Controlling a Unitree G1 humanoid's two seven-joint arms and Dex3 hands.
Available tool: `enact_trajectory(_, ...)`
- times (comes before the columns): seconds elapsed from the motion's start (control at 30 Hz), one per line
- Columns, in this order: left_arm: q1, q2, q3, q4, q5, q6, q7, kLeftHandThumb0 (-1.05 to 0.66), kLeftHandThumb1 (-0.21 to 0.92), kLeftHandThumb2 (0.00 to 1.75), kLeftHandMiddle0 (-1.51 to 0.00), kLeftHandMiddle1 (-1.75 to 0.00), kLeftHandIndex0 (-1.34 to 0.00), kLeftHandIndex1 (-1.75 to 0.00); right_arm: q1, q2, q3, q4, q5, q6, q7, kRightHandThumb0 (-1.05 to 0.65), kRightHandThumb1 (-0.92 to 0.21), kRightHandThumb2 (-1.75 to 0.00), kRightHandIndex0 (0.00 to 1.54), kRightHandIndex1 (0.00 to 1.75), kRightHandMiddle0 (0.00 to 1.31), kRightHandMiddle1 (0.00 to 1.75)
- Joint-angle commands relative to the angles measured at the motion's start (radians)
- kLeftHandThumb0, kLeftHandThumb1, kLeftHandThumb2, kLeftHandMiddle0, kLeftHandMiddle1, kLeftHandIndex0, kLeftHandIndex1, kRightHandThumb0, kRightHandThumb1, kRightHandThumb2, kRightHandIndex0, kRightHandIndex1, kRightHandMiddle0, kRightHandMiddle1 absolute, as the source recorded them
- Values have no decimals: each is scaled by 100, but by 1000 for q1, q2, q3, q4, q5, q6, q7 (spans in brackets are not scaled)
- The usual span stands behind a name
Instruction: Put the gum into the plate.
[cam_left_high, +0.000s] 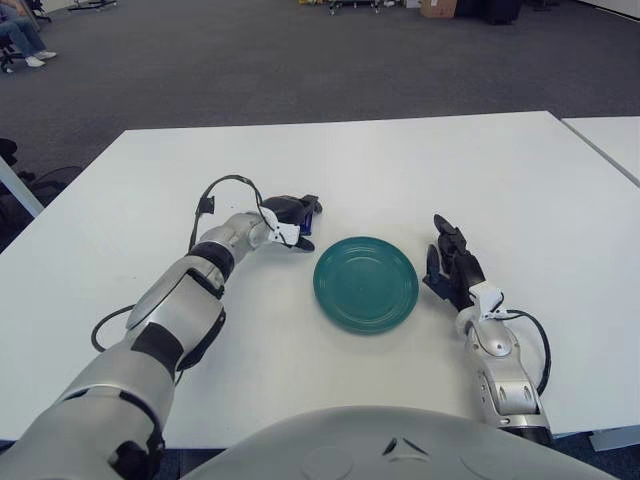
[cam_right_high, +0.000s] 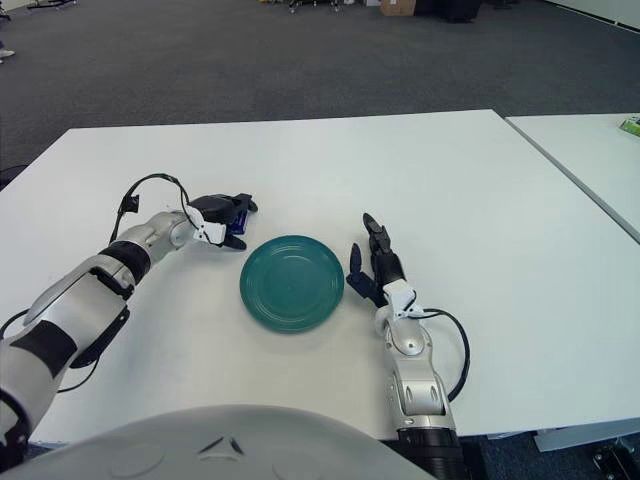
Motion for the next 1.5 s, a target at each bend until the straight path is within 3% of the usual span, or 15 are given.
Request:
enact_trajectory(0.0,33,0,-16,53,14,58,-55,16,66,60,-46,-137,-13,-165,22,-4,-16,48,12,53,0,-76,-92,-99,5,0,0,30)
enact_trajectory(0.17,70,10,14,75,-10,75,24,3,32,120,-63,-149,-47,-173,13,-3,-29,64,19,57,-4,-77,-92,-98,6,0,0,33)
enact_trajectory(0.37,77,1,48,71,-44,66,74,1,12,150,-73,-164,-60,-174,-3,2,-47,88,30,50,-13,-79,-92,-97,8,1,0,37)
enact_trajectory(0.67,85,7,98,63,-102,27,76,0,5,158,-82,-162,-62,-175,-20,9,-63,114,35,39,-26,-80,-92,-96,10,1,0,42)
enact_trajectory(1.07,92,30,121,58,-122,-22,96,0,7,157,-82,-163,-58,-175,-27,21,-70,128,26,27,-57,-81,-92,-95,15,2,0,49)
enact_trajectory(1.47,64,120,163,-17,-143,-155,122,0,11,154,-76,-170,-55,-175,-34,19,-66,144,26,14,-64,-82,-92,-95,18,2,0,56)
